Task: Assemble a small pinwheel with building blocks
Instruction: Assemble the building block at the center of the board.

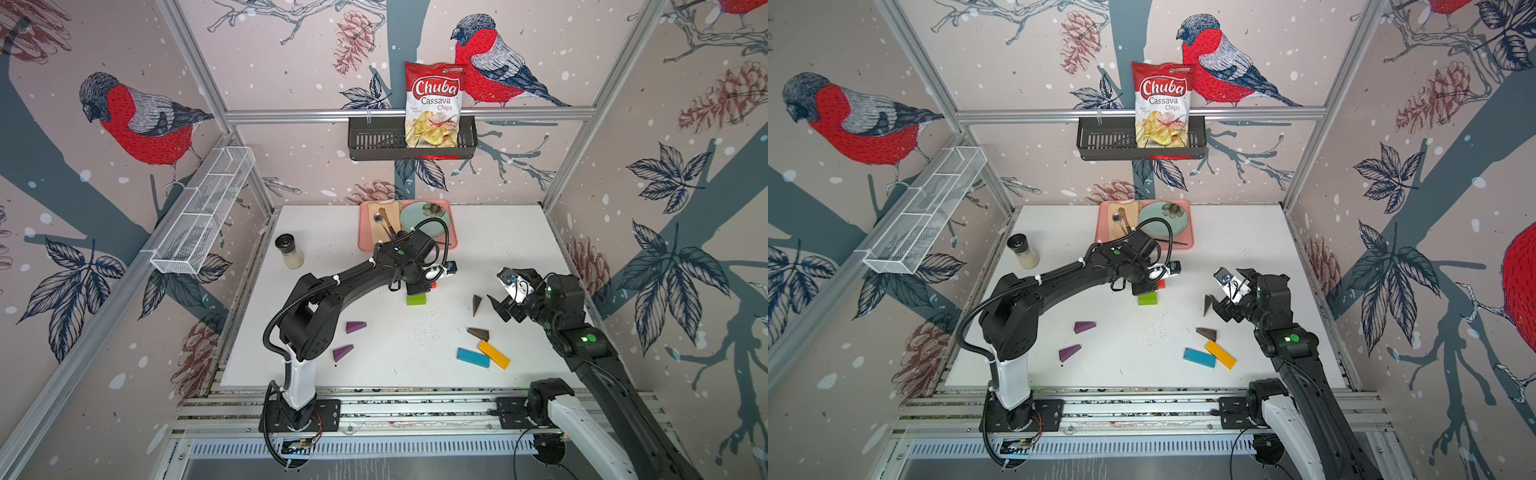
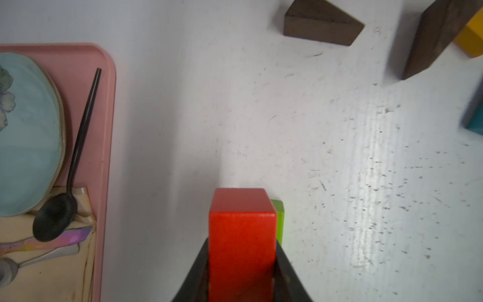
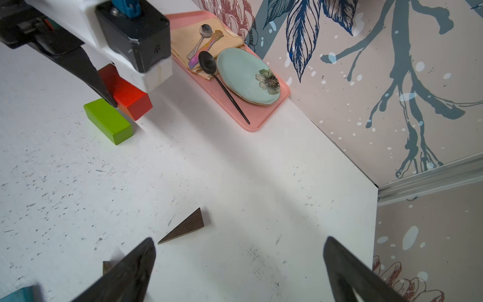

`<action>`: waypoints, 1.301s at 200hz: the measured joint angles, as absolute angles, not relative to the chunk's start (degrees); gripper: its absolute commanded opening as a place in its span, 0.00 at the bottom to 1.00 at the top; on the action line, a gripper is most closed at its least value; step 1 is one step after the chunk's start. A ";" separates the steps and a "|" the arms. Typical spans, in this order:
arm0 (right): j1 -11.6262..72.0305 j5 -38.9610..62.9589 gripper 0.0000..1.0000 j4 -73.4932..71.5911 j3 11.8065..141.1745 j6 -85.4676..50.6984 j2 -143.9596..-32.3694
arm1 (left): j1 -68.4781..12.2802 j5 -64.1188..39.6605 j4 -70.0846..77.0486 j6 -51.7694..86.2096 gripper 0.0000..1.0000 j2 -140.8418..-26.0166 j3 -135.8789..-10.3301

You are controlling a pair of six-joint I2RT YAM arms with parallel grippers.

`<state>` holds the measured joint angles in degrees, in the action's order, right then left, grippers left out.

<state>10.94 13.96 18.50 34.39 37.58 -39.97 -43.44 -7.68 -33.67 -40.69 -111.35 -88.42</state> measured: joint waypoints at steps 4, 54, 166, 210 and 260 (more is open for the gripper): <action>10.70 14.13 1.00 18.15 34.70 37.65 -40.56 | -43.20 -7.01 -33.69 -40.73 0.19 -111.77 -88.66; 9.34 16.23 0.99 15.35 37.32 39.03 -46.22 | -40.97 -2.24 -34.63 -40.99 0.18 -116.95 -90.26; 8.97 18.13 1.00 14.76 38.65 40.75 -48.47 | -39.48 -7.03 -35.48 -42.70 0.19 -119.44 -90.91; 8.95 18.24 1.00 15.11 38.44 40.75 -48.12 | -39.22 -8.75 -35.73 -43.03 0.18 -120.16 -91.00; 8.84 18.41 1.00 15.55 38.44 40.75 -48.05 | -38.57 -8.99 -35.97 -43.64 0.20 -120.16 -90.13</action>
<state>8.84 18.41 15.55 38.44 40.75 -48.05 -38.57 -8.99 -35.97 -43.64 -120.16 -90.13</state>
